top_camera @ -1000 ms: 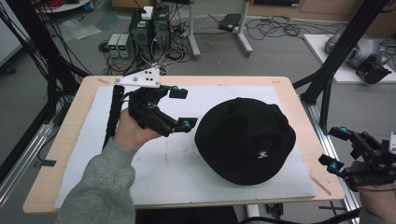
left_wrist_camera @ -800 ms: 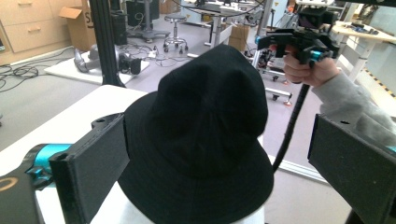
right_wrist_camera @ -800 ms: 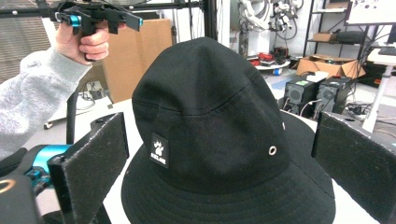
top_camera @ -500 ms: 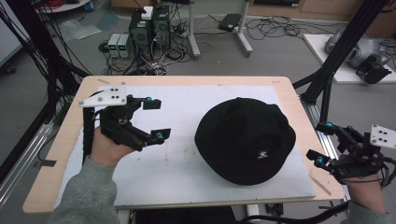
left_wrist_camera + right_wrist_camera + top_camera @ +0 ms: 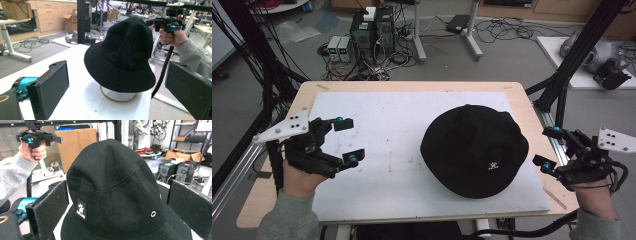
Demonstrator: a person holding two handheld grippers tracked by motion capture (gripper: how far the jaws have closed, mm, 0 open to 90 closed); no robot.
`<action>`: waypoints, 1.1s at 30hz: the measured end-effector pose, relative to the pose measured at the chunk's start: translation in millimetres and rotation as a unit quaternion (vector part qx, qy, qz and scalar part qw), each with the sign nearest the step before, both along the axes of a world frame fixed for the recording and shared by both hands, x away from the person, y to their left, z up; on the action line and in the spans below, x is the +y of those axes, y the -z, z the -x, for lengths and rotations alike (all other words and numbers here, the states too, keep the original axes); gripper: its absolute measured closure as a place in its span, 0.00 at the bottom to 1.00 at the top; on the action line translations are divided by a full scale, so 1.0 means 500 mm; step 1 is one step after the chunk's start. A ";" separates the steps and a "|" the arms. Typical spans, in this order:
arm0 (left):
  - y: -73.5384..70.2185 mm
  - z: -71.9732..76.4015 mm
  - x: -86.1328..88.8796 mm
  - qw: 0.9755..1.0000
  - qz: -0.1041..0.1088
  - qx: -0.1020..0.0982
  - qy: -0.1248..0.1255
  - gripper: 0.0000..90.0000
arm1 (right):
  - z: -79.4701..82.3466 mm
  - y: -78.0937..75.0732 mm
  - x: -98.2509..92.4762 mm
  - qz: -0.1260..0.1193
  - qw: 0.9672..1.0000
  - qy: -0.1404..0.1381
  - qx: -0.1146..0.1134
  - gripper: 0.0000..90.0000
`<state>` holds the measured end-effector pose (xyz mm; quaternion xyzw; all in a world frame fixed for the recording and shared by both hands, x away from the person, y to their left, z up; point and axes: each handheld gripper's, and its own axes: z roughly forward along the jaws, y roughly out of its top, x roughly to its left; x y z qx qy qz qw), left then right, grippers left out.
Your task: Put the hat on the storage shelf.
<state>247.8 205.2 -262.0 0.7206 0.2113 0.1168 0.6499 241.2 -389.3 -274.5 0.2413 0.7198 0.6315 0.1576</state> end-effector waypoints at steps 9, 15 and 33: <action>0.016 0.035 0.040 0.999 0.009 -0.002 -0.030 0.06 | -0.015 -0.002 0.010 0.002 1.000 -0.004 -0.008 0.03; 0.018 0.046 0.045 0.999 0.005 -0.003 -0.038 0.06 | -0.020 -0.005 0.015 -0.001 1.000 -0.009 -0.011 0.03; 0.035 0.075 0.082 0.997 0.016 -0.014 -0.078 0.06 | -0.023 -0.009 0.016 -0.007 1.000 -0.008 -0.017 0.03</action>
